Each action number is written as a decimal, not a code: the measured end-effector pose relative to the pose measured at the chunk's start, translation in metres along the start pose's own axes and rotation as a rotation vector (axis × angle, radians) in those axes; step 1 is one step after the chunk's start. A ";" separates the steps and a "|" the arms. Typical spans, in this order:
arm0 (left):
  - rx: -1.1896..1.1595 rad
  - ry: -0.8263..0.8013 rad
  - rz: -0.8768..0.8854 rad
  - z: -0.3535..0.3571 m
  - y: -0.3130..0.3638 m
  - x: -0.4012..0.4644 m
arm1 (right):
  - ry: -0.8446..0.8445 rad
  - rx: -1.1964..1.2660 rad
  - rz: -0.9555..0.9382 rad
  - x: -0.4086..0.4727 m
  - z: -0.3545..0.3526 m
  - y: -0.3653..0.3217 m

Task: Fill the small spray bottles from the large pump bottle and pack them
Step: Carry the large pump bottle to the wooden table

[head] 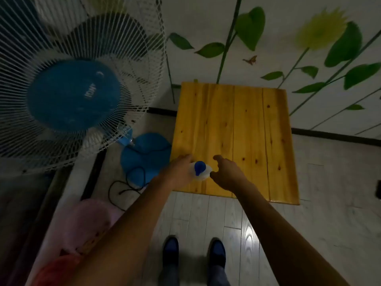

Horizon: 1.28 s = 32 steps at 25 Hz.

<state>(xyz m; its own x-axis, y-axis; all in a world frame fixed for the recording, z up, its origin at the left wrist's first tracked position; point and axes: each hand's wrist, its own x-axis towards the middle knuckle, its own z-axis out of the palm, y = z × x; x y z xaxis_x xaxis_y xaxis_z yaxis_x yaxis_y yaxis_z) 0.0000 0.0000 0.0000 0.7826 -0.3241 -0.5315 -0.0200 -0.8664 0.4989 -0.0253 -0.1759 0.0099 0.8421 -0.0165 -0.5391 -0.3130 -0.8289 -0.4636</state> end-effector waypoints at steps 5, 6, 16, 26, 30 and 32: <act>0.032 -0.083 -0.037 0.020 -0.016 0.020 | -0.056 -0.073 -0.034 0.020 0.025 0.004; 0.030 -0.080 -0.023 0.024 -0.018 0.022 | -0.071 -0.064 -0.036 0.024 0.032 0.006; 0.100 0.003 0.016 0.039 -0.024 0.033 | -0.004 -0.078 -0.075 0.041 0.057 0.015; -0.004 0.031 0.053 0.015 -0.012 0.018 | 0.052 -0.142 -0.216 0.022 0.015 0.008; -0.204 0.031 0.148 -0.032 0.019 0.004 | 0.074 -0.093 -0.273 0.001 -0.040 -0.003; -0.253 0.026 0.205 -0.061 0.043 -0.007 | 0.096 -0.069 -0.304 -0.015 -0.076 -0.012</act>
<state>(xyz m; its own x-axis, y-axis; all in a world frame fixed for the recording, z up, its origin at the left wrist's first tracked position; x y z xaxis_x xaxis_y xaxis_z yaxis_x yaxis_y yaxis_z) 0.0314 -0.0121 0.0669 0.7940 -0.4693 -0.3864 -0.0257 -0.6610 0.7500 -0.0008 -0.2084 0.0766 0.9312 0.1875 -0.3127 -0.0132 -0.8397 -0.5429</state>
